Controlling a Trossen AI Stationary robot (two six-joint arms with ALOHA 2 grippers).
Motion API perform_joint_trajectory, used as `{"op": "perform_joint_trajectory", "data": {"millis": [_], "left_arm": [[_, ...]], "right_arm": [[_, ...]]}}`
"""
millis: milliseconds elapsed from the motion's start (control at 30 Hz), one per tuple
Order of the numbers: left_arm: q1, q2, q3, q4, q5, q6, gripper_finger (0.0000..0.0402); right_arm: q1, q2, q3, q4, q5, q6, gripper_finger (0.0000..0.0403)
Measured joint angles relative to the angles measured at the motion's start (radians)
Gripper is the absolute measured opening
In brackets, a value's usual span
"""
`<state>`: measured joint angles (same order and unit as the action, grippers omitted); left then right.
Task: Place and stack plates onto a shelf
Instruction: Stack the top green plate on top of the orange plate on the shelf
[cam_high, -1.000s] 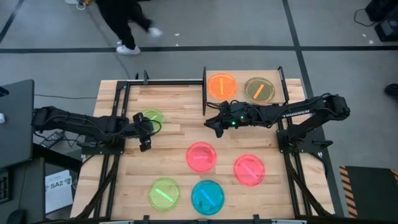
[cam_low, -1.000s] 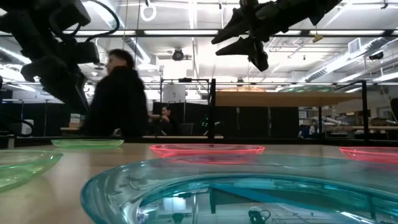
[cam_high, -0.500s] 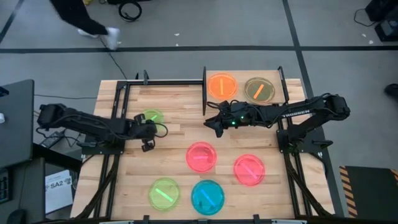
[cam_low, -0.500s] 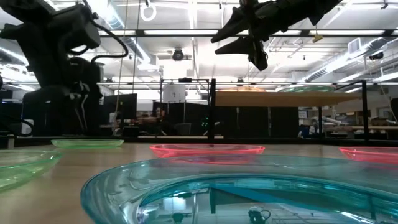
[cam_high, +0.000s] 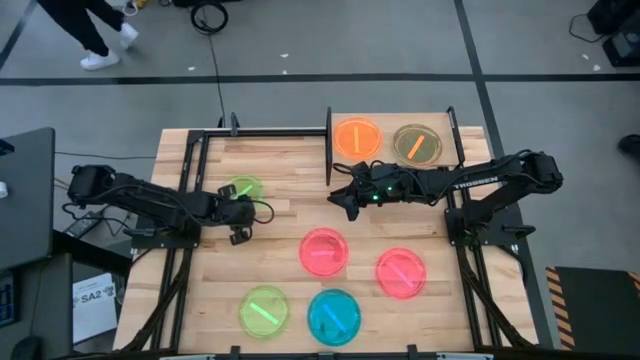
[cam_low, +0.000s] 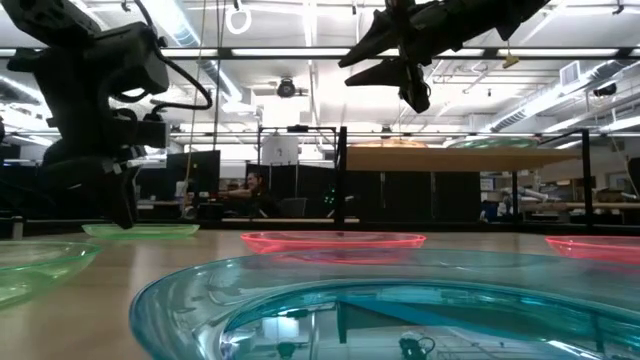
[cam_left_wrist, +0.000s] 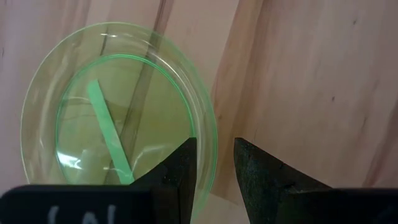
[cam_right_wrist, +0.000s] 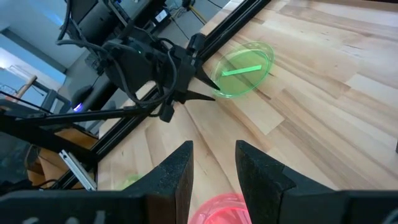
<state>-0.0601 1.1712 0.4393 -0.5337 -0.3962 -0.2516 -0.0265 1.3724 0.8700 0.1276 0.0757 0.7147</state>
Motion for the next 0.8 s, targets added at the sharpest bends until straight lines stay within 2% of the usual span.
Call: {"op": "perform_joint_trajectory", "data": {"millis": [533,800], "left_arm": [[0.025,0.117,0.005,0.046,-0.029,0.000,0.0114],[0.041,0.122,0.004,0.053,-0.022,0.000,0.0112]], "right_arm": [[0.000,0.000,0.000,0.000,0.000,0.000,0.0126],[0.000,-0.001,0.000,0.000,0.000,0.000,0.0125]]}}
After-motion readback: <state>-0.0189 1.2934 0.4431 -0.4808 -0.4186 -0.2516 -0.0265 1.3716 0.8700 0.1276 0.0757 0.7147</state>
